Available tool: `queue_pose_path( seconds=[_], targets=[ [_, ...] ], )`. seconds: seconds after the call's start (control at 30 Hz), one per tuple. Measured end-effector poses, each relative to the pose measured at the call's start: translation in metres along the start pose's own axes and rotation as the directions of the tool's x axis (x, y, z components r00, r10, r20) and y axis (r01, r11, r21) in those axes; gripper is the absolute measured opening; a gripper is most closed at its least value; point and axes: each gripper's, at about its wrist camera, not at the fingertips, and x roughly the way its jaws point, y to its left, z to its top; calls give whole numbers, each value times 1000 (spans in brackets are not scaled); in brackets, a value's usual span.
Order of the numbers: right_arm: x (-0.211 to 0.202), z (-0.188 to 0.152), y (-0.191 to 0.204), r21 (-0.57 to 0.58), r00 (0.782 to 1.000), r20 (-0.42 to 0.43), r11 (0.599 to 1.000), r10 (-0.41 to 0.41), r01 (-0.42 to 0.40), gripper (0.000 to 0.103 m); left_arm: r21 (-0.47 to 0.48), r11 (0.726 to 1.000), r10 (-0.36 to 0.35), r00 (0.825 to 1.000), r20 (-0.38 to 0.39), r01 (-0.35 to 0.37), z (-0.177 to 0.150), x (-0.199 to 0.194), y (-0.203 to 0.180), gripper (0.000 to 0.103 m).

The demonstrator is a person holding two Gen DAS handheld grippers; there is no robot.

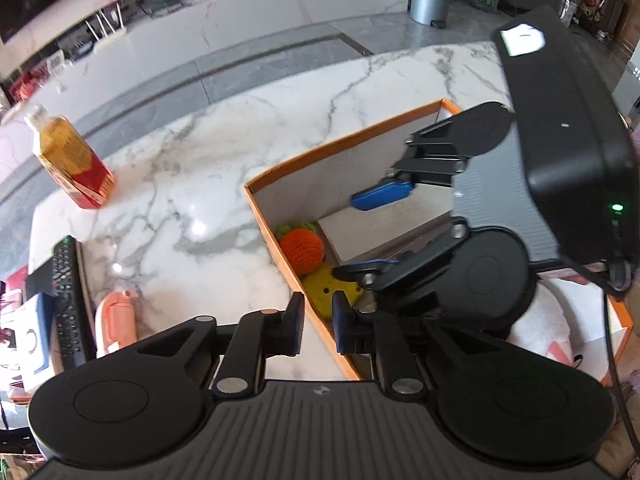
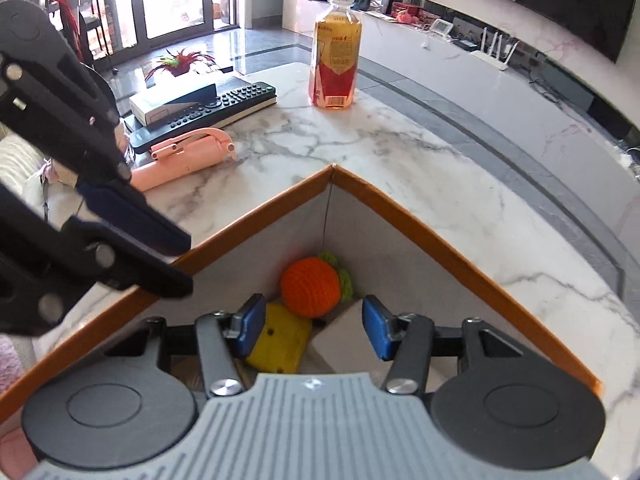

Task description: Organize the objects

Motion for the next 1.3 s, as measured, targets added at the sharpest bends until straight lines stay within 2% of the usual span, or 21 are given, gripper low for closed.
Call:
queue_pose_path(
  seconds=[0.17, 0.3, 0.37, 0.5, 0.57, 0.63, 0.73, 0.87, 0.93, 1.07, 1.17, 1.23, 1.3],
  targets=[
    [-52, -8, 8, 36, 1000, 9, 999, -19, 19, 56, -5, 1000, 29, 997, 67, -29, -9, -34, -23, 19],
    [-102, -23, 17, 74, 999, 34, 997, -38, 36, 58, -22, 999, 43, 992, 115, -41, -19, -62, -44, 31],
    [-125, -33, 23, 93, 997, 47, 994, -54, 49, 64, -30, 998, 62, 988, 144, -59, -25, -75, -55, 36],
    [-167, -56, 34, 163, 994, 67, 984, -86, 74, 65, -66, 994, 95, 969, 230, -81, -38, -103, -77, 54],
    [-187, -69, 41, 202, 991, 85, 976, -107, 88, 71, -90, 994, 91, 958, 272, -69, -46, -115, -85, 59],
    [-207, -82, 49, 240, 986, 110, 966, -127, 98, 75, -122, 990, 108, 942, 317, -72, -55, -126, -94, 76],
    [-232, -101, 64, 291, 977, 148, 951, -155, 107, 80, -146, 983, 163, 906, 390, -114, -71, -139, -109, 87],
    [-258, -125, 85, 335, 946, 226, 931, -231, 147, 89, -188, 966, 246, 844, 477, -176, -94, -153, -131, 90],
    [-269, -134, 94, 361, 929, 258, 918, -267, 164, 91, -229, 955, 284, 814, 507, -190, -105, -157, -140, 96],
    [-284, -152, 105, 421, 893, 302, 887, -334, 189, 95, -286, 935, 339, 771, 539, -211, -122, -155, -156, 97],
    [-290, -163, 108, 471, 876, 311, 860, -367, 193, 97, -312, 920, 377, 754, 538, -237, -130, -149, -167, 97],
    [-290, -171, 108, 498, 876, 302, 846, -375, 191, 98, -320, 915, 389, 756, 527, -248, -135, -144, -174, 97],
    [-286, -178, 107, 517, 881, 285, 835, -379, 192, 98, -333, 909, 398, 765, 506, -252, -138, -136, -176, 97]
  ],
)
